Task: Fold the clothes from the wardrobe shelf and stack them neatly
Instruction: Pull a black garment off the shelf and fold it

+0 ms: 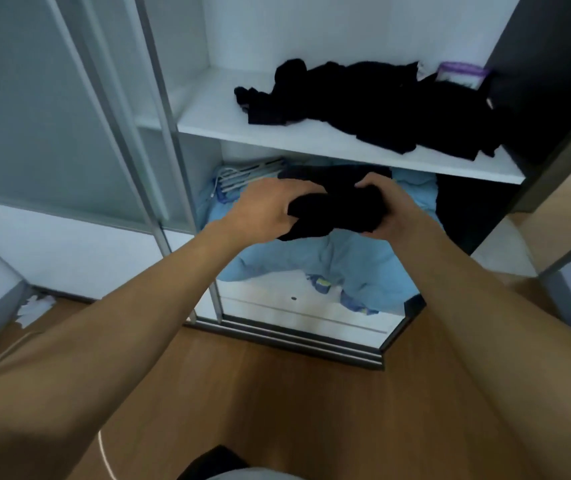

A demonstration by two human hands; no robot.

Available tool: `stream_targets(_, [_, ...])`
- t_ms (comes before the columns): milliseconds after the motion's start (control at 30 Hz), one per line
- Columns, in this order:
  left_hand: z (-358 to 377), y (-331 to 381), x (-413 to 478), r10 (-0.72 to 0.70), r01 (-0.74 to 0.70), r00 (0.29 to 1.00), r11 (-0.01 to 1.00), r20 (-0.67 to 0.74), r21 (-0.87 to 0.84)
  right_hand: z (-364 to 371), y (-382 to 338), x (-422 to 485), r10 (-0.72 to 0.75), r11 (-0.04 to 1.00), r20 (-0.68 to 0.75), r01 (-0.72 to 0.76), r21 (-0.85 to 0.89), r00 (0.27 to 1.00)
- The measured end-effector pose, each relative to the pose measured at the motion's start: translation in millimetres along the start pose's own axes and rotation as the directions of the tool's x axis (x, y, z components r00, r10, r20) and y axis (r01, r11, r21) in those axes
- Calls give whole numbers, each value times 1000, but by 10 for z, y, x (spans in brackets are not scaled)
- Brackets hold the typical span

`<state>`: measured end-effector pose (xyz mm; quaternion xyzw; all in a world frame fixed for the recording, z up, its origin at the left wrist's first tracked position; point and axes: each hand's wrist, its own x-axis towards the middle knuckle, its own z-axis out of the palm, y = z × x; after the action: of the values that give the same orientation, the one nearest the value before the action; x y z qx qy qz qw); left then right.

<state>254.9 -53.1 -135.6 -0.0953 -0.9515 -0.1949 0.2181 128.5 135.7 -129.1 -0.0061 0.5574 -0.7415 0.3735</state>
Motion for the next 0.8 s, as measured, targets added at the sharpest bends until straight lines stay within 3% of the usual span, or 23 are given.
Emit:
stream_targets(100, [-142, -157, 136, 49, -43, 996, 996, -76, 82, 219, -221, 47, -101, 994, 30, 101, -27, 994])
stream_targets(300, [-488, -673, 423, 53, -65, 997, 964, 51, 256, 763, -535, 463, -247, 965, 101, 234, 120, 964])
stream_targets(400, [-656, -1040, 551, 41, -63, 994, 974, 105, 216, 1064, -698, 792, -309, 949, 79, 301, 96, 948])
stream_targets(467, [-781, -1349, 680, 9, -29, 995, 979, 102, 202, 1275, -808, 1071, -323, 944, 40, 320, 77, 945])
stream_targets(567, [-982, -1895, 946, -87, 88, 996, 960, -13, 267, 1622, -984, 1548, -315, 946, -7, 315, 79, 949])
stream_targets(667, [-1134, -2469, 1215, -190, 210, 974, 962, -122, 172, 1996, -1161, 2026, -294, 949, -29, 296, 110, 955])
stream_targets(800, [-1168, -3132, 1383, -277, 290, 946, 955, -165, 61, 2360, -1272, 2593, -270, 952, -86, 279, 125, 959])
